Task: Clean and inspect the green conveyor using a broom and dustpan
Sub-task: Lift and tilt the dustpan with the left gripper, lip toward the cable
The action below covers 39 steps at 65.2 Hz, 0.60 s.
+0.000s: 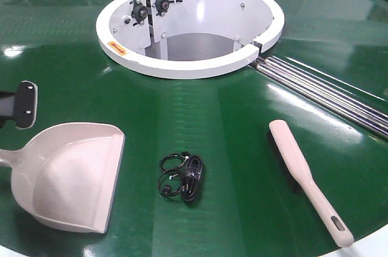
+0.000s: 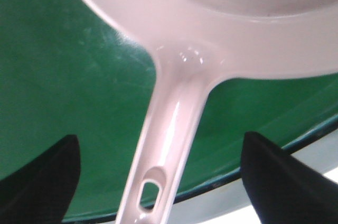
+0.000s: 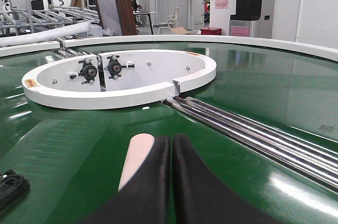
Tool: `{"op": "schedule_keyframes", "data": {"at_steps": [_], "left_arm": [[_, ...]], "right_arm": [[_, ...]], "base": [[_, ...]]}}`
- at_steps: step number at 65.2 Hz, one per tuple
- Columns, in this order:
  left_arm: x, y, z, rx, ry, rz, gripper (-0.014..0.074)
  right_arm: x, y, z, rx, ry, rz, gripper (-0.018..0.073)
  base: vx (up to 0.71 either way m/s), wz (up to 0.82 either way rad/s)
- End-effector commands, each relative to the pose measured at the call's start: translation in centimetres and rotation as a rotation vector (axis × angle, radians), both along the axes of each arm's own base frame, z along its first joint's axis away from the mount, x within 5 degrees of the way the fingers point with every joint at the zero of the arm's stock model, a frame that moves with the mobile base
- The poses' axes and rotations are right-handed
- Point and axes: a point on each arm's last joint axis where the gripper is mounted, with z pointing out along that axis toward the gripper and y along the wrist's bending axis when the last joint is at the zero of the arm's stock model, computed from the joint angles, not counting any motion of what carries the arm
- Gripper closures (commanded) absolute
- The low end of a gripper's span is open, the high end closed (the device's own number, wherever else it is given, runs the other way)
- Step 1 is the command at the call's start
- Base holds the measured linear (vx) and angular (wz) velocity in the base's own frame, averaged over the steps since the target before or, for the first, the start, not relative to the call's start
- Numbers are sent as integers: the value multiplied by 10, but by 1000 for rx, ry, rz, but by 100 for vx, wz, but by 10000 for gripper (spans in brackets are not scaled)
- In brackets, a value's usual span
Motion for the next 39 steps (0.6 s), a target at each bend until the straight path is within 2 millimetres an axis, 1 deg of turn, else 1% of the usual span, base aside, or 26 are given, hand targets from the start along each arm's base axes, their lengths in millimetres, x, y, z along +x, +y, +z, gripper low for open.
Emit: {"op": "schedule_keyframes", "data": {"at_steps": [1, 18, 25, 39], "left_arm": [[3, -2, 15, 2, -70, -25, 8], [9, -5, 6, -7, -57, -108, 8], [13, -6, -2, -21, -35, -107, 8], [19, -4, -15, 5, 2, -119, 13]], "right_arm": [[-1, -1, 6, -6, -81, -11, 568], [-1, -1, 6, -6, -81, -11, 568], [-1, -1, 6, -6, -81, -11, 568], [-1, -1, 6, -6, -81, -11, 568]], "base": [[0, 0], [0, 0], [0, 0], [0, 0]]}}
